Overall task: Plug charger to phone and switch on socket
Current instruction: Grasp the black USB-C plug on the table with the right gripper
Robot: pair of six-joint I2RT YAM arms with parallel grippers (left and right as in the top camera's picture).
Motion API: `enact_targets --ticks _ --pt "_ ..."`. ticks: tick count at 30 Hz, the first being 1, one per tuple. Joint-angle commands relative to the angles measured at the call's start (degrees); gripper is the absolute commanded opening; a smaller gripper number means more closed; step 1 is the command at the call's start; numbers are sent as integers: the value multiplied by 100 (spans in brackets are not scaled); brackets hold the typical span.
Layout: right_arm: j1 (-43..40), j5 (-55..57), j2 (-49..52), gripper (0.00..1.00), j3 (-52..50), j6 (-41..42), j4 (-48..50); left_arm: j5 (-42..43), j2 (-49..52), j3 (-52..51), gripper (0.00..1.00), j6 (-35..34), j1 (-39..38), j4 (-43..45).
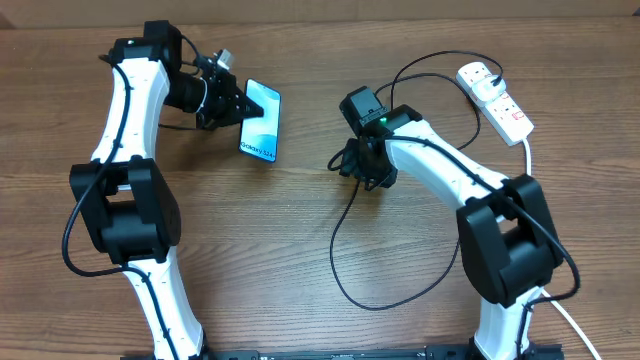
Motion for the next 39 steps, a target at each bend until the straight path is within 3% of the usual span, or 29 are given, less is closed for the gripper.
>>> enact_targets --ticks 1,5,20,39 --pt "22 133 90 51 103 -15 83 313 -44 31 4 151 -26 -90" --pt "22 264 168 39 103 -46 236 328 -44 31 4 240 -26 -160" --pt "22 1099 374 37 103 -50 374 328 -44 31 4 262 -26 -299" --pt "31 507 374 36 101 -498 339 328 -44 31 4 262 -26 -273"
